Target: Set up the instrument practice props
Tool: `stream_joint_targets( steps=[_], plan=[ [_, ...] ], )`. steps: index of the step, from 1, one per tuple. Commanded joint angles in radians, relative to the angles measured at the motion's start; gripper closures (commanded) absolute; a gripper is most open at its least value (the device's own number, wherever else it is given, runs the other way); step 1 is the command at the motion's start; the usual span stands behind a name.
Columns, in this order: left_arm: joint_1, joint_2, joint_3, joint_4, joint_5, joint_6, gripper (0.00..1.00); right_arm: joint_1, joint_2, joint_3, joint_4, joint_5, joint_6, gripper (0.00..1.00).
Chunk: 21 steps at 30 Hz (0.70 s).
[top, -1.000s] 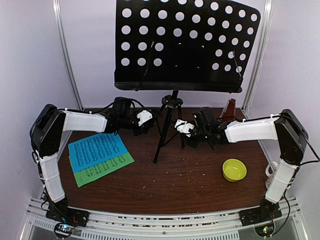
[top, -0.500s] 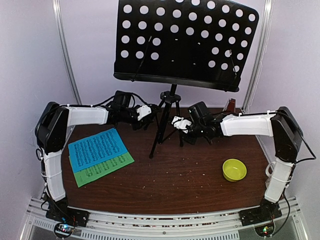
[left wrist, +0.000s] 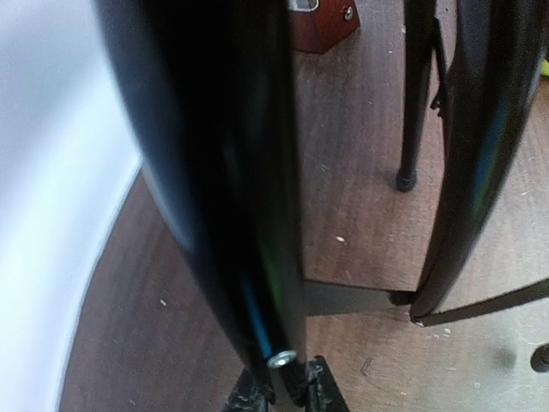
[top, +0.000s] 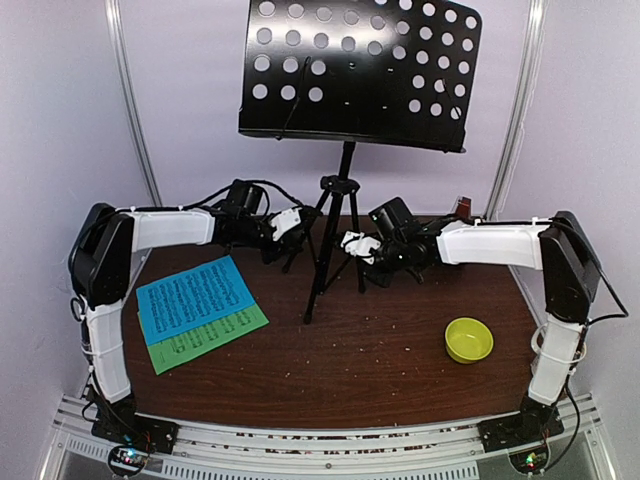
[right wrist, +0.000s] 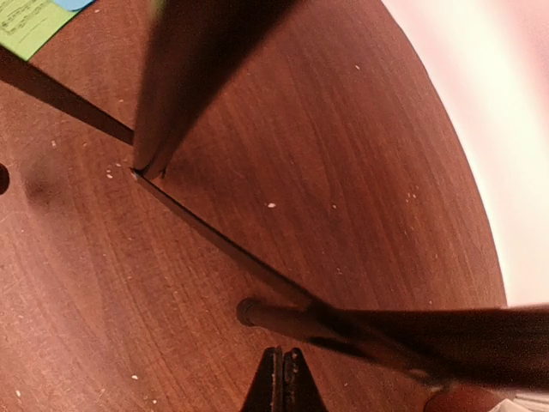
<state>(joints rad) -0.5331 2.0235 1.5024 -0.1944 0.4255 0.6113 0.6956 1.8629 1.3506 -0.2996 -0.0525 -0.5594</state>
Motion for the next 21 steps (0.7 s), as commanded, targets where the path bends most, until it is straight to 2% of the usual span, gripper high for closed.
stream_joint_targets(
  steps=[1,5,11,15,18,21],
  plan=[
    [-0.024,-0.024,-0.102,-0.139,-0.097,-0.114,1.0,0.061,-0.019,0.022,0.014,-0.037,-0.024,1.0],
    [-0.049,-0.083,-0.236,0.018,-0.125,-0.196,1.0,0.083,-0.039,-0.018,0.037,-0.008,-0.023,1.0],
    [-0.118,-0.136,-0.395,0.195,-0.239,-0.23,1.0,0.108,-0.068,-0.083,0.069,-0.014,-0.019,1.0],
    [-0.156,-0.146,-0.455,0.291,-0.321,-0.242,1.0,0.127,-0.123,-0.168,0.143,-0.057,0.023,1.0],
    [-0.16,-0.146,-0.476,0.323,-0.308,-0.264,1.0,0.128,-0.163,-0.249,0.22,-0.075,0.05,0.95],
    [-0.165,-0.136,-0.488,0.335,-0.297,-0.278,1.0,0.128,-0.172,-0.265,0.219,-0.069,0.052,0.93]
  ],
)
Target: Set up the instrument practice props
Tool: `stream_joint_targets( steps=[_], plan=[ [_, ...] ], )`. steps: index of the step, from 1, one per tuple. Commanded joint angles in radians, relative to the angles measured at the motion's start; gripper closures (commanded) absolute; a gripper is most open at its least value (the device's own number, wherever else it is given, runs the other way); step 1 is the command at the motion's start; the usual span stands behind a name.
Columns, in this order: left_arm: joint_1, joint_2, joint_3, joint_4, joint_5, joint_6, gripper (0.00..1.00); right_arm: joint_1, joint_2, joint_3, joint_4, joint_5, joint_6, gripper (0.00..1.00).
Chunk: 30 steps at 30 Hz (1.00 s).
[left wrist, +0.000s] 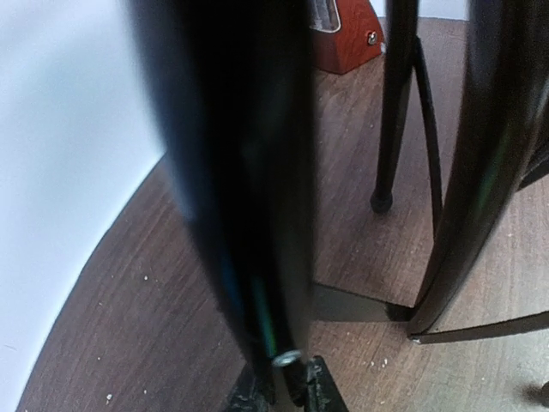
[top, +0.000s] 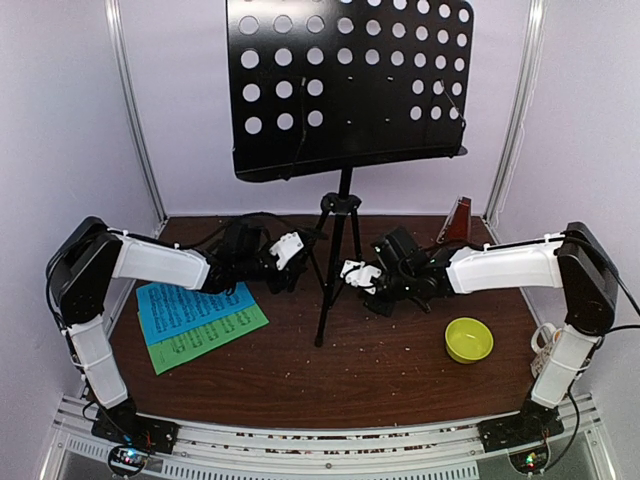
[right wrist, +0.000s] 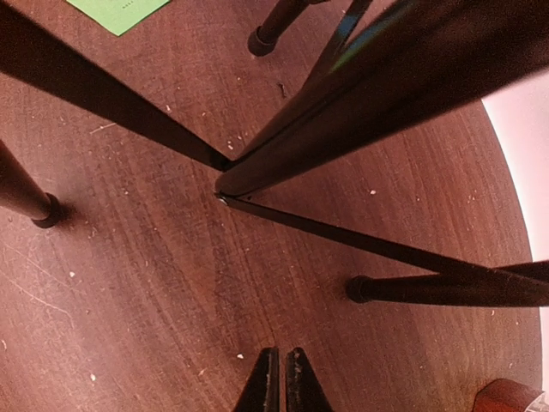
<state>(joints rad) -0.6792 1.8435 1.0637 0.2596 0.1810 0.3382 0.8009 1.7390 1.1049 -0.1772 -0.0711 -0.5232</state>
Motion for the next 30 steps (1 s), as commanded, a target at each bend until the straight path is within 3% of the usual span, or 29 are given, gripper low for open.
stream_joint_targets(
  steps=[1,12,22,30],
  plan=[
    [-0.022,0.049,-0.052,-0.117,-0.049,-0.007,1.0,0.023,-0.048,-0.017,0.089,-0.048,0.013,0.93],
    [-0.023,0.102,-0.095,-0.078,-0.017,-0.064,1.0,0.024,-0.047,0.007,0.066,-0.065,0.004,0.88],
    [-0.017,0.123,-0.128,-0.046,-0.033,-0.071,0.99,0.029,-0.079,-0.012,0.055,-0.082,0.011,0.77],
    [-0.013,0.123,-0.144,-0.032,-0.018,-0.067,0.82,0.026,-0.116,-0.069,0.084,-0.095,0.009,0.58]
  ],
)
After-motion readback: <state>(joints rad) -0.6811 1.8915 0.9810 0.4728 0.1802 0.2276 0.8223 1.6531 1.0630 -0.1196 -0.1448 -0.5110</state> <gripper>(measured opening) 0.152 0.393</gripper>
